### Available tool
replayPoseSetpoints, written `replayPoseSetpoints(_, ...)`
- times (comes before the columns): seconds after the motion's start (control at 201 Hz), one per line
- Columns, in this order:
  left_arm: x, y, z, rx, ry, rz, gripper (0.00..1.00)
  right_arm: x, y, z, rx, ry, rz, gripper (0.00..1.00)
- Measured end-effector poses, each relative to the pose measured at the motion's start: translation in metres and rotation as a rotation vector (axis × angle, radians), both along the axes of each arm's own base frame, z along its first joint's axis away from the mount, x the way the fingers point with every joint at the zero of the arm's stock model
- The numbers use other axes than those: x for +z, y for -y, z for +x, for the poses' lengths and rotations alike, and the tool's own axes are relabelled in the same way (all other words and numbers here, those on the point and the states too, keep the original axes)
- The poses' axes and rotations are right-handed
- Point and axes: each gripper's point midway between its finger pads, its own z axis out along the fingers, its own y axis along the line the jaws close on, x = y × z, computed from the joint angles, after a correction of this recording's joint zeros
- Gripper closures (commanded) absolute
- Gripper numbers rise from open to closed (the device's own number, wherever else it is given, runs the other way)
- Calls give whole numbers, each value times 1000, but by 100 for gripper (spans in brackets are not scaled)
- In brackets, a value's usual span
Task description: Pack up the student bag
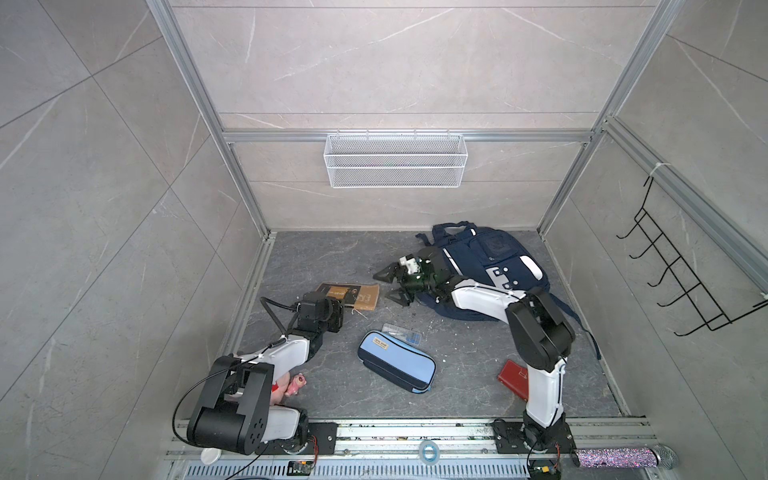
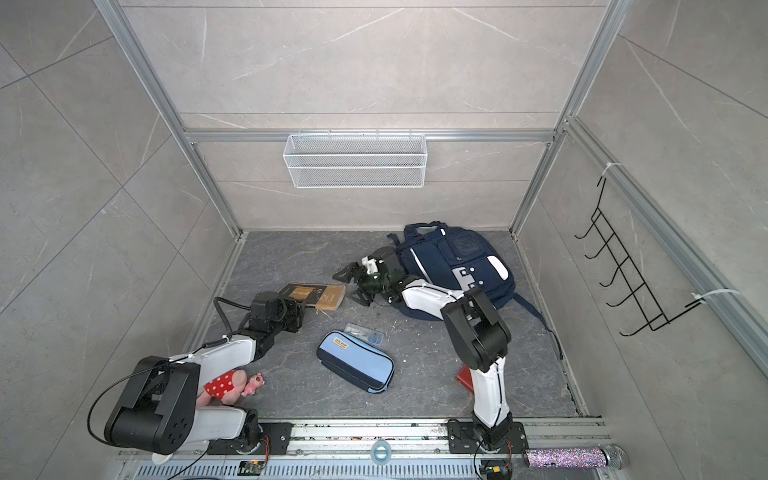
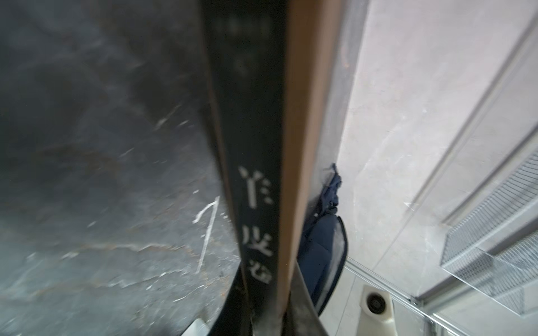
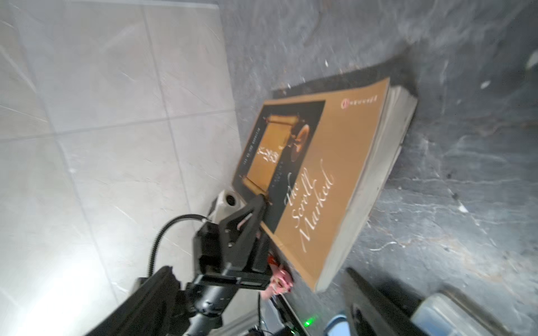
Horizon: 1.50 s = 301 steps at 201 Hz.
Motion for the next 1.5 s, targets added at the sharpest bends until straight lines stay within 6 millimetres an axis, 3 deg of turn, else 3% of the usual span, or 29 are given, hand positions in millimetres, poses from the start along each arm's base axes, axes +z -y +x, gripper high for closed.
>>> replayPoseSetpoints(0.085, 29, 1, 18, -19, 90, 9, 100, 36, 18, 11, -58, 39, 43, 6)
replayPoseSetpoints(0.174, 69, 5, 38, -44, 214, 5, 100, 55, 24, 12, -86, 45, 71, 5)
replayPoseSetpoints(0.279, 107, 14, 52, -85, 340, -12, 100, 56, 20, 10, -102, 10, 83, 4)
replayPoseSetpoints(0.468, 143, 28, 58, -140, 472, -44, 100, 50, 12, 22, -140, -41, 120, 3)
replayPoseSetpoints(0.573, 149, 34, 57, -164, 493, -55, 100, 46, 10, 33, -176, -59, 155, 3)
replayPoseSetpoints(0.777, 142, 47, 60, -185, 487, -94, 100, 42, 2, 50, -234, -82, 253, 0)
replayPoseSetpoints(1.001, 140, 66, 55, -225, 487, -117, 100, 39, -9, 49, -227, -106, 300, 0)
replayPoseSetpoints(1.18, 136, 81, 53, -253, 483, -138, 100, 22, -5, 44, -253, -138, 303, 3)
replayPoseSetpoints(1.29, 137, 84, 52, -260, 483, -140, 100, 15, -2, 45, -276, -149, 313, 19)
replayPoseSetpoints(1.404, 131, 84, 48, -270, 451, -134, 100, 15, 0, 49, -298, -142, 338, 64)
replayPoseSetpoints(1.499, 126, 83, 41, -280, 417, -117, 100, 19, 3, 53, -308, -129, 354, 83)
